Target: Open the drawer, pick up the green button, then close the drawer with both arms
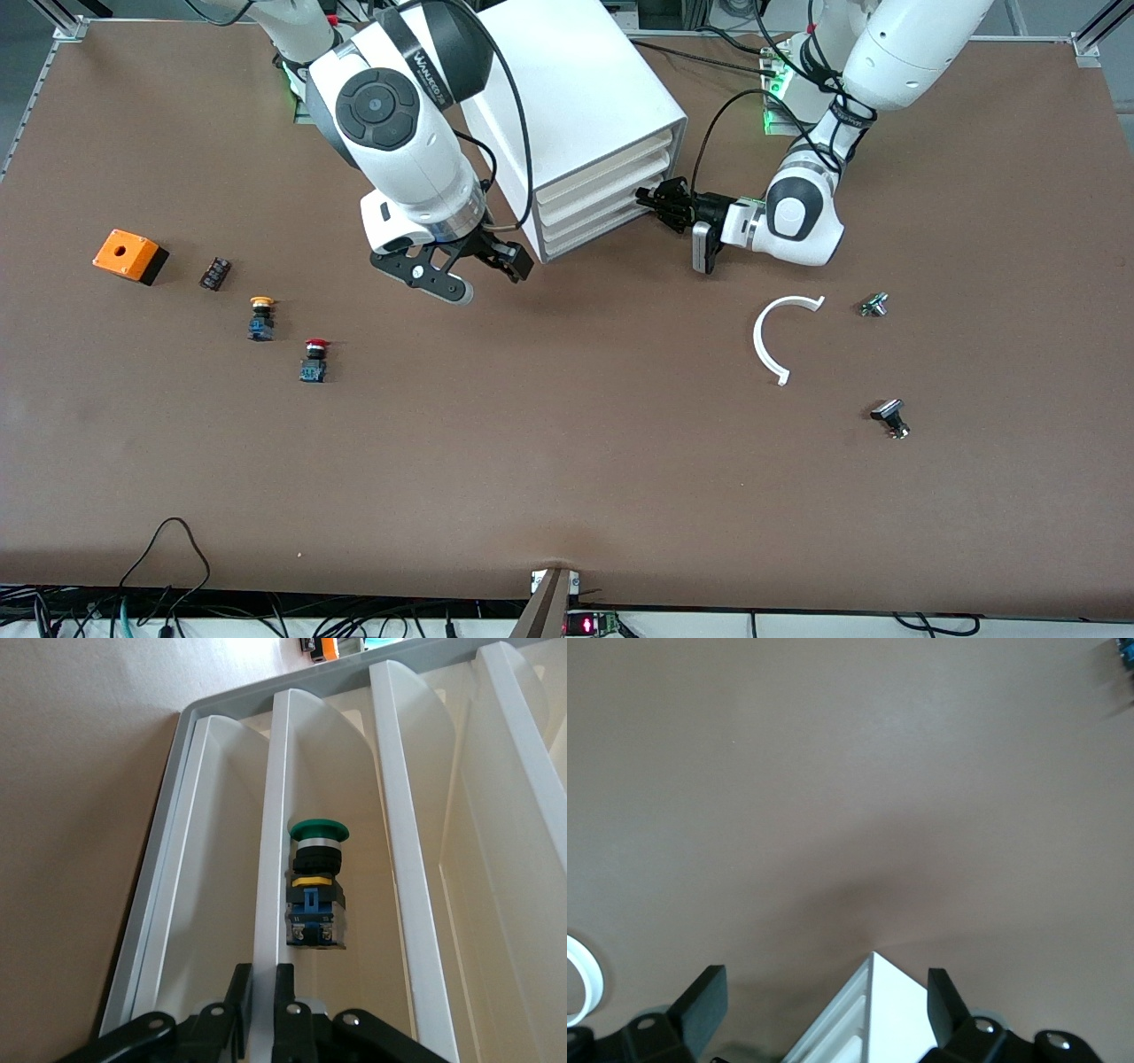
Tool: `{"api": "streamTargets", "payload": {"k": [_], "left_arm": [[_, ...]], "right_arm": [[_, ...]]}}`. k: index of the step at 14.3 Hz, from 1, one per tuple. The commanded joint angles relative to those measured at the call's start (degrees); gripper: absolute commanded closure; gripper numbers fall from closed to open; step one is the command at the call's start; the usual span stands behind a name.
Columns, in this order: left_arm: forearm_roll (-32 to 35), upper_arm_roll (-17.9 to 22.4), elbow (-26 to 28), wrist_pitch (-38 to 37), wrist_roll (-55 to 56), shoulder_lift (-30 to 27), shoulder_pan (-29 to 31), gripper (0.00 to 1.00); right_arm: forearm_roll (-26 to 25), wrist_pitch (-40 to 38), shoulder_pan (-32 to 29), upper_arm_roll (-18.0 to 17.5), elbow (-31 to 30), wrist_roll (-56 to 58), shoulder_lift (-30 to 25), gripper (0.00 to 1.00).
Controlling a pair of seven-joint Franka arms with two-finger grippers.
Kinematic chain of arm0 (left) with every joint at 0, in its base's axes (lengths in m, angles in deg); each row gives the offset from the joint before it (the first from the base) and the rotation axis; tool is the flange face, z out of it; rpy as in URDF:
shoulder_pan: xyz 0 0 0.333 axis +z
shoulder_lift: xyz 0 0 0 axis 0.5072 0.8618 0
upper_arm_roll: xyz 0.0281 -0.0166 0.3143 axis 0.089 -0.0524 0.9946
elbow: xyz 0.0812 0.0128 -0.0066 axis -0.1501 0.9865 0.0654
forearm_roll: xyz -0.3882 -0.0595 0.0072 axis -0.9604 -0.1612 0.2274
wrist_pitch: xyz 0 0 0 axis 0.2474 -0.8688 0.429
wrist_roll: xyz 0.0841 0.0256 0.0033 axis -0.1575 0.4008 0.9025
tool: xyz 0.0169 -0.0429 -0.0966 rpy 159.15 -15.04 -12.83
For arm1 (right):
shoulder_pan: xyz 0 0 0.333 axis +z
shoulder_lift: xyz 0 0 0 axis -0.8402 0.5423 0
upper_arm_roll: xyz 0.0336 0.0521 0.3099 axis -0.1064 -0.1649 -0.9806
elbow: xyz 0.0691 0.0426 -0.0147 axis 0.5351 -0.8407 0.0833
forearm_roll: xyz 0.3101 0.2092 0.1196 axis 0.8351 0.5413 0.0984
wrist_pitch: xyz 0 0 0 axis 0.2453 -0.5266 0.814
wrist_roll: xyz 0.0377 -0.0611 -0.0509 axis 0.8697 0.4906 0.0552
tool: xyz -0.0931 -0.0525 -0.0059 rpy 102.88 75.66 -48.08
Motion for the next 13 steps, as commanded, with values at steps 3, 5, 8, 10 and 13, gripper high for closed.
{"api": "streamTargets", "payload": {"k": [3, 5, 8, 10, 13], "left_arm": [[-0.9, 2.9, -2.2, 1.5, 0.4, 0.9, 1.0, 1.0], [-0.9, 4.5, -5.5, 1.5, 0.7, 3.4, 1.0, 1.0], [-0.8, 6.7, -9.7, 1.4, 1.3, 5.7, 1.1, 1.0], [-0.8, 7.8, -11.2, 1.4, 2.7, 5.7, 1.2, 1.0], [2.3, 9.1, -11.4, 1.4, 3.8, 4.9, 1.5, 0.0]], "right_arm": [[0.5, -0.4, 2.6, 0.4, 8.1, -4.5, 6.1, 0.0], [0.3, -0.4, 3.8, 0.5, 11.8, -5.7, 9.0, 0.0], [0.1, 0.6, 5.4, 0.7, 15.5, -9.6, 12.3, 0.0], [0.0, 3.1, 7.0, 0.9, 16.2, -13.6, 13.7, 0.0], [-2.1, 5.8, 9.8, 1.0, 16.2, -19.2, 15.9, 0.0]]}}
